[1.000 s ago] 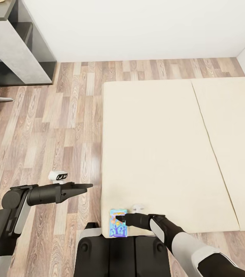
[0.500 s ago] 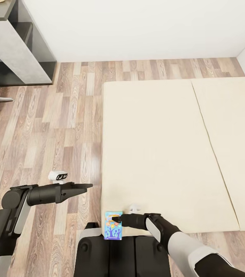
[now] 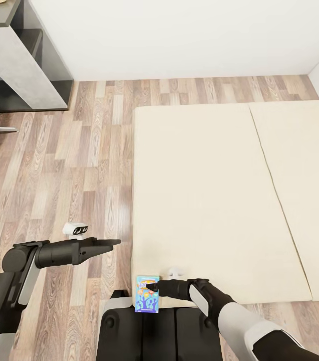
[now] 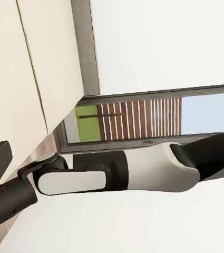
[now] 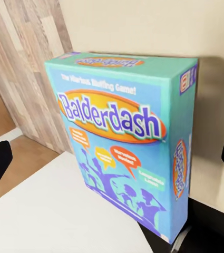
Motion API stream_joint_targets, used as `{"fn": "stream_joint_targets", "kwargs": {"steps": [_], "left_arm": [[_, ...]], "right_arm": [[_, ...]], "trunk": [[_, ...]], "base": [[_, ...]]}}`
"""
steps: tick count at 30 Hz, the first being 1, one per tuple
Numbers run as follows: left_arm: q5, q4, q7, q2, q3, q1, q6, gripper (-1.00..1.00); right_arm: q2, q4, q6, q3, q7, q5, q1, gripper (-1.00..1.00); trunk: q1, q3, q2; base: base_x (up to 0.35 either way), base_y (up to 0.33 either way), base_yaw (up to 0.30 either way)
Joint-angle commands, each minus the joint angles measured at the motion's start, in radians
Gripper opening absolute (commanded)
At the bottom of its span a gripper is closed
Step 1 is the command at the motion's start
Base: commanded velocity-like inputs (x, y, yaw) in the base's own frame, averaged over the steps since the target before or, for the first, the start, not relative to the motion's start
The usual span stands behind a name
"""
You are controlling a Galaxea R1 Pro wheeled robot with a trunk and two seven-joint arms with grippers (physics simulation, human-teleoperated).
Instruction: Put all the toys in the child's room - the three board games (two on the bed and one on the table), the two jigsaw puzzles on the table, and the tennis ball on the table - inside the toy box on the table in the child's room.
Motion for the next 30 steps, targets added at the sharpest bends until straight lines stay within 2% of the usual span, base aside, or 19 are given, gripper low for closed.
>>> {"fn": "stream_joint_targets", "kwargs": {"steps": [1, 11, 30], "left_arm": [[-0.001, 0.000, -0.004, 0.000, 0.000, 0.000, 0.011, 1.00], [-0.001, 0.000, -0.004, 0.000, 0.000, 0.000, 0.011, 1.00], [-0.001, 0.000, -0.004, 0.000, 0.000, 0.000, 0.011, 1.00]], "right_arm": [[0.000, -0.001, 0.006, 0.003, 0.000, -0.007, 0.000, 1.00], [0.016, 0.000, 0.005, 0.005, -0.001, -0.004, 0.000, 1.00], [0.015, -0.007, -0.002, 0.008, 0.005, -0.003, 0.000, 1.00]], "trunk": [[0.001, -0.001, -0.001], [0.001, -0.001, -0.001], [0.001, -0.001, -0.001]], "base": [[0.000, 0.000, 0.000], [0.000, 0.000, 0.000], [0.000, 0.000, 0.000]]}}
